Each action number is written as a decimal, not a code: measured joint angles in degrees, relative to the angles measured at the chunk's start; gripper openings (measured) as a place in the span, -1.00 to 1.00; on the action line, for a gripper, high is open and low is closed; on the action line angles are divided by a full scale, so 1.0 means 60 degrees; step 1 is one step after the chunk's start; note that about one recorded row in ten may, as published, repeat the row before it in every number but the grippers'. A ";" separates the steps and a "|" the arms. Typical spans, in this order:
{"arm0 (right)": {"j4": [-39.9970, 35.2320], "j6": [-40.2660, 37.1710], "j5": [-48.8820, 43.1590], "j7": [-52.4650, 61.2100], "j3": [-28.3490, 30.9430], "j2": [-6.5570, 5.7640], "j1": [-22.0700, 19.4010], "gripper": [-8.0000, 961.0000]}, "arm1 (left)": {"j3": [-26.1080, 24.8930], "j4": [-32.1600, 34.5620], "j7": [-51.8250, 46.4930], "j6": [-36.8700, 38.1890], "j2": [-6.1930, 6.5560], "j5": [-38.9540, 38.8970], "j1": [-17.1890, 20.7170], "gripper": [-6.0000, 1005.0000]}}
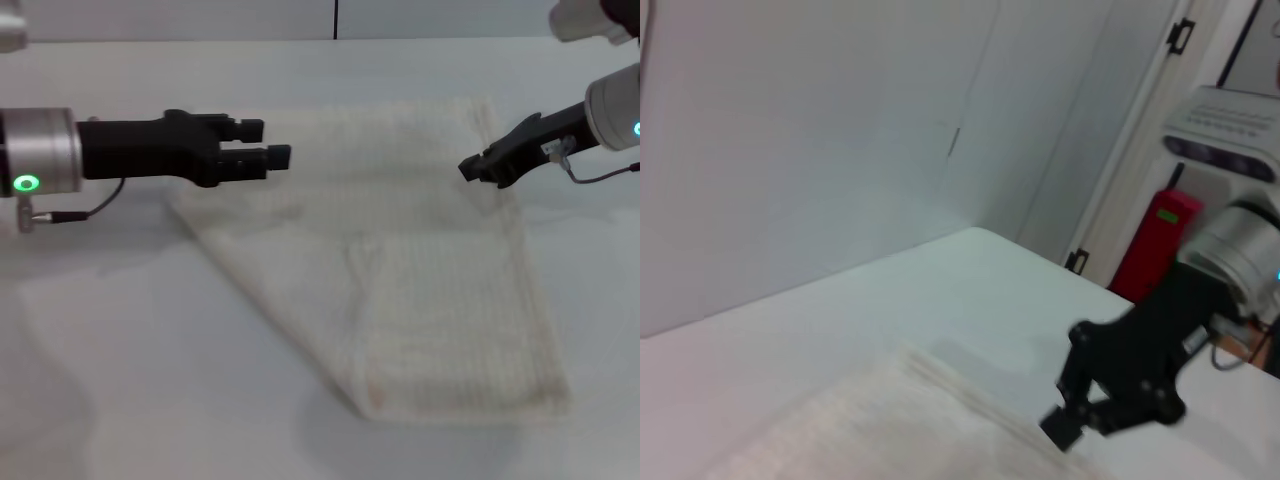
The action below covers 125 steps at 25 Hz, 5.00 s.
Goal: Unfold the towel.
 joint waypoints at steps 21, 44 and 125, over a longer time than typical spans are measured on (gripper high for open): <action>0.0652 0.1899 -0.0398 0.0131 0.0013 0.0333 0.0029 -0.99 | 0.2091 -0.0997 0.0086 -0.1706 -0.0019 -0.1855 0.0086 0.25; 0.1004 0.2762 -0.0454 0.0168 0.0013 0.0266 0.0014 -0.99 | 0.2544 -0.1998 0.0200 -0.2226 -0.0068 -0.2142 -0.0250 0.22; 0.1323 0.3102 -0.0659 0.0187 -0.0017 0.0252 0.0164 -0.99 | 0.0510 -0.7550 0.6451 -0.6398 -0.0092 -0.2999 -0.0974 0.10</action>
